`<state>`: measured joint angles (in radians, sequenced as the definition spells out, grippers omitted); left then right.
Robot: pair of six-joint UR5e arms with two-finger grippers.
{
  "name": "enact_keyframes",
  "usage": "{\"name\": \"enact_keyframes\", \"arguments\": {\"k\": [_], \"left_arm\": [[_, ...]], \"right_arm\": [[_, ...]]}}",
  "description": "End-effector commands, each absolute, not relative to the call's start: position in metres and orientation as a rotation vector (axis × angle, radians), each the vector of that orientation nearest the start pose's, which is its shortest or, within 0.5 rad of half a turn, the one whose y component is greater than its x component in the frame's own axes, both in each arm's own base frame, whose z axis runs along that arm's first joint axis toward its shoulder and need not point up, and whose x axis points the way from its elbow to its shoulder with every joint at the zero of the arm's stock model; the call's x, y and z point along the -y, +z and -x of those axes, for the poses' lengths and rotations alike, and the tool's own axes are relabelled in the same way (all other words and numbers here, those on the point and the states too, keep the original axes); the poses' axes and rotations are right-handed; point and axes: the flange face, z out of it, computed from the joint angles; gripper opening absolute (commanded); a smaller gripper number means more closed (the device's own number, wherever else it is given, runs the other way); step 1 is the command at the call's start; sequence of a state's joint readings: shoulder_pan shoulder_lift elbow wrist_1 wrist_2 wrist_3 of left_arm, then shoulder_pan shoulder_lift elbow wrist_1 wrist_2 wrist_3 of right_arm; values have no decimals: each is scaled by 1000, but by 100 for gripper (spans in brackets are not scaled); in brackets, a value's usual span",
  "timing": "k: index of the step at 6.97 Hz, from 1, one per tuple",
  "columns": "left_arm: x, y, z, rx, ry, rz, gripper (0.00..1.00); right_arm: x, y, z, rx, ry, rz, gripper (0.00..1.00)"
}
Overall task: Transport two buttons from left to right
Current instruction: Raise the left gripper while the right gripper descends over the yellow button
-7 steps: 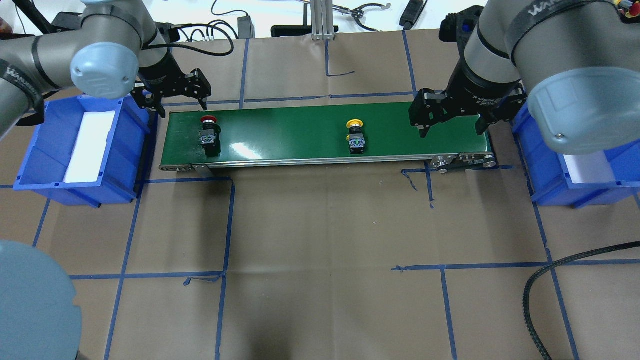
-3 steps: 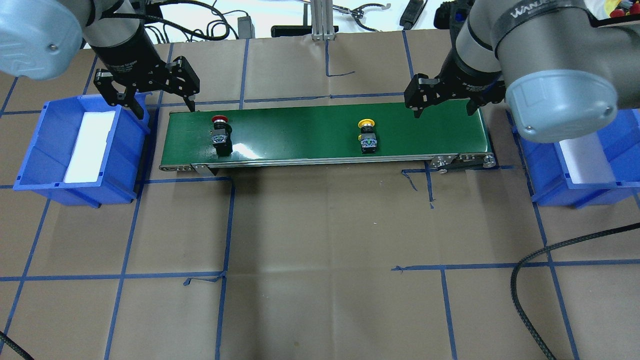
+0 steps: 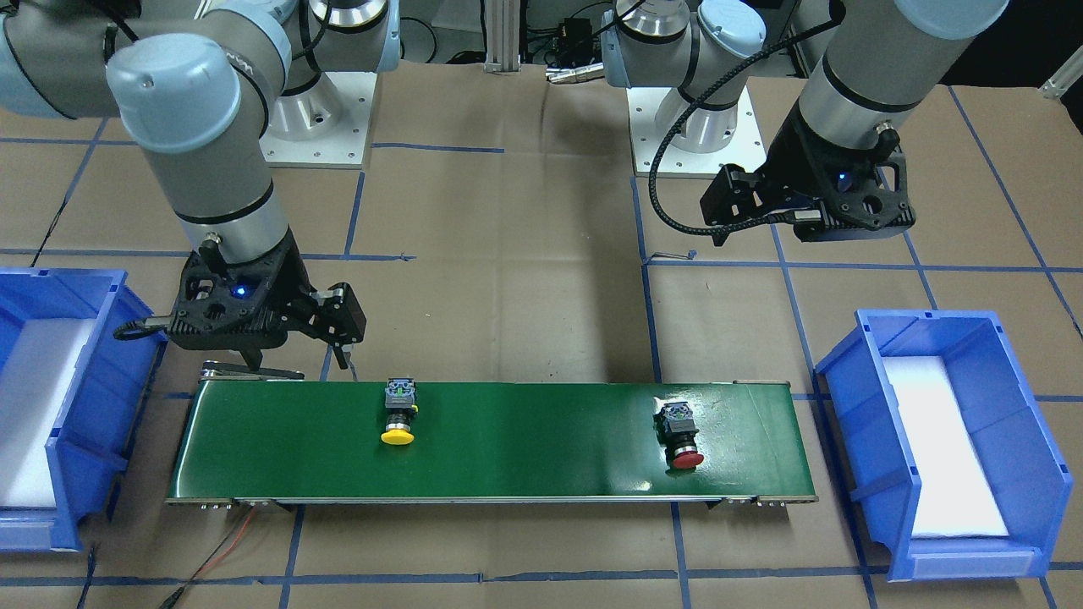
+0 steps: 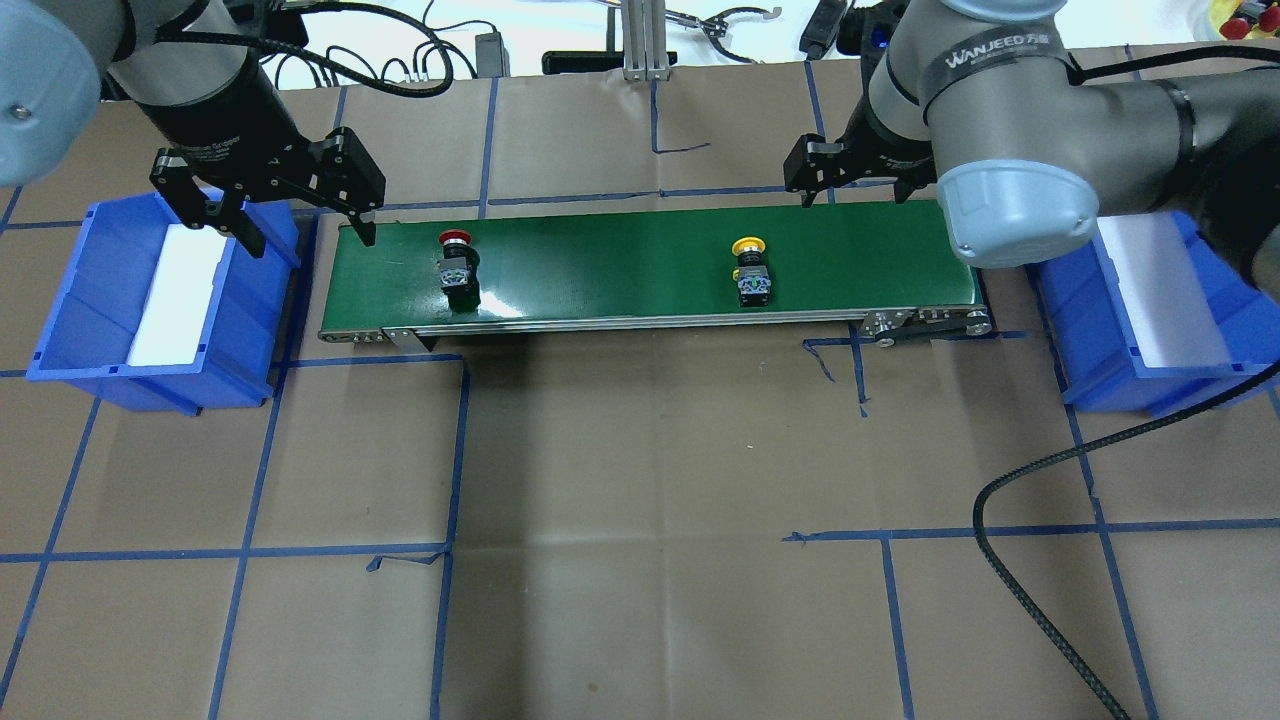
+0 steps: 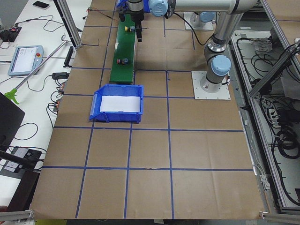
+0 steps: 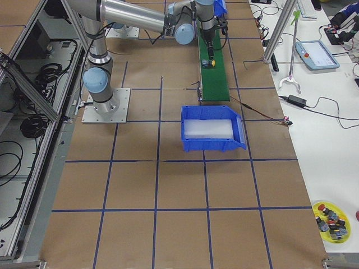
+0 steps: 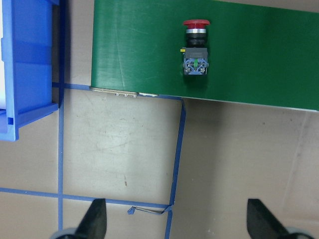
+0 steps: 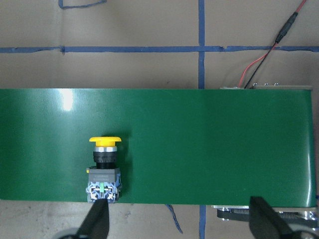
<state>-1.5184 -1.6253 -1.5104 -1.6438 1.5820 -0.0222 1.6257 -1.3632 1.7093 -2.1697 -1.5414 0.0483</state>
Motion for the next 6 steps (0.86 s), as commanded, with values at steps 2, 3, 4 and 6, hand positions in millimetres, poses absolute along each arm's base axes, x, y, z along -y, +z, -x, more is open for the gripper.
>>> {"name": "enact_keyframes", "arguments": {"k": [2,3,4,6], "left_arm": [[501,480,107,-3134,104,84,100],[497,480,106,-3133,87,86,100],[498,482,105,-3130,61,91,100],[502,486,103,-3131,48,96,100]], "right_arm": [[594,309,-170,-3088,-273,7,100],[595,303,-170,-3088,-260,4,100],[595,304,-169,-3091,-258,-3,100],[595,300,-168,-3104,-251,-50,100]]}}
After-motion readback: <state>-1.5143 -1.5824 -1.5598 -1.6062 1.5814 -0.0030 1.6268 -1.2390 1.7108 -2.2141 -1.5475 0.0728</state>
